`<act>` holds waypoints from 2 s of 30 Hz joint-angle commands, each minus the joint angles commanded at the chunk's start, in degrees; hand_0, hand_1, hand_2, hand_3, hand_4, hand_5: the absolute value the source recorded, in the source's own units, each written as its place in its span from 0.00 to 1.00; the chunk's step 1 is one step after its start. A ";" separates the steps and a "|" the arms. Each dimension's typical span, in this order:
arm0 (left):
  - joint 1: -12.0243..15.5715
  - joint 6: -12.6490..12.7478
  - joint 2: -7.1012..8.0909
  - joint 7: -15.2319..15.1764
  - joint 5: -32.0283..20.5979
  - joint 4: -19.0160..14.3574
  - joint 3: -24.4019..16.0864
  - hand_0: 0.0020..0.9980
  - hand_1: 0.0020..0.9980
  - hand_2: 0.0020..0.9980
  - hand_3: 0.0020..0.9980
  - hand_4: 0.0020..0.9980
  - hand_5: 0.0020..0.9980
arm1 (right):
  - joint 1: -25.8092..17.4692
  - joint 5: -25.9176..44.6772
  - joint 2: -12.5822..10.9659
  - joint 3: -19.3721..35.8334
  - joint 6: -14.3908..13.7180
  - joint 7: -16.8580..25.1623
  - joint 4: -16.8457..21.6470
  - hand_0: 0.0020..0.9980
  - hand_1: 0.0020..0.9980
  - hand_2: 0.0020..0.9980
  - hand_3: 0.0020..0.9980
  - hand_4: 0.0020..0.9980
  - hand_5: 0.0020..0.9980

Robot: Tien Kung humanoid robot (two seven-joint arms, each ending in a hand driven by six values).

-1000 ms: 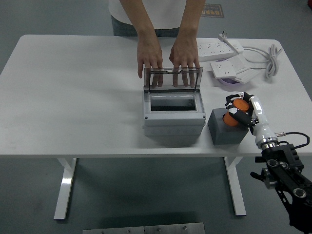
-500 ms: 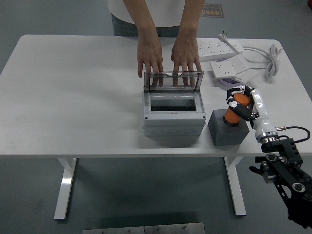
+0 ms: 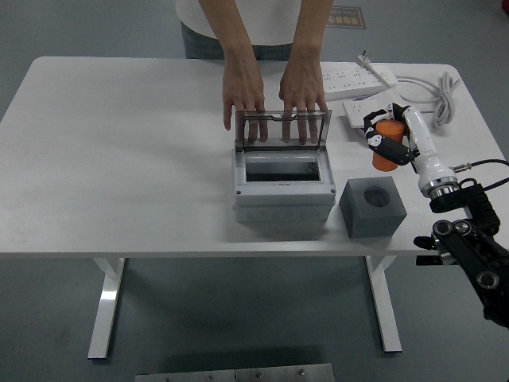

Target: Fetch the battery,place it into the box,close the lid of the box

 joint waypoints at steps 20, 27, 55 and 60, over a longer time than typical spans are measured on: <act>0.41 -0.02 0.41 0.30 -0.51 -0.14 0.07 0.63 0.70 0.57 0.54 0.50 0.00 | 4.84 -32.09 1.97 -6.03 6.35 -15.14 5.75 0.23 0.22 0.27 0.31 0.09 0.00; 0.36 -0.15 0.64 0.57 -0.43 -0.21 -0.05 0.63 0.70 0.57 0.54 0.50 0.00 | 8.00 -35.51 4.68 -9.85 8.12 -18.71 5.69 0.22 0.22 0.27 0.30 0.07 0.00; -0.69 -1.10 1.33 1.37 1.65 -0.39 -1.27 0.63 0.70 0.57 0.54 0.50 0.00 | 17.45 -35.11 10.45 -23.17 8.45 -18.59 -2.84 0.21 0.22 0.27 0.31 0.11 0.00; -0.82 -1.12 1.40 1.31 1.65 -0.39 -1.23 0.63 0.70 0.57 0.54 0.50 0.00 | 18.45 -34.67 10.01 -24.48 8.57 -18.29 -3.90 0.21 0.22 0.27 0.31 0.11 0.00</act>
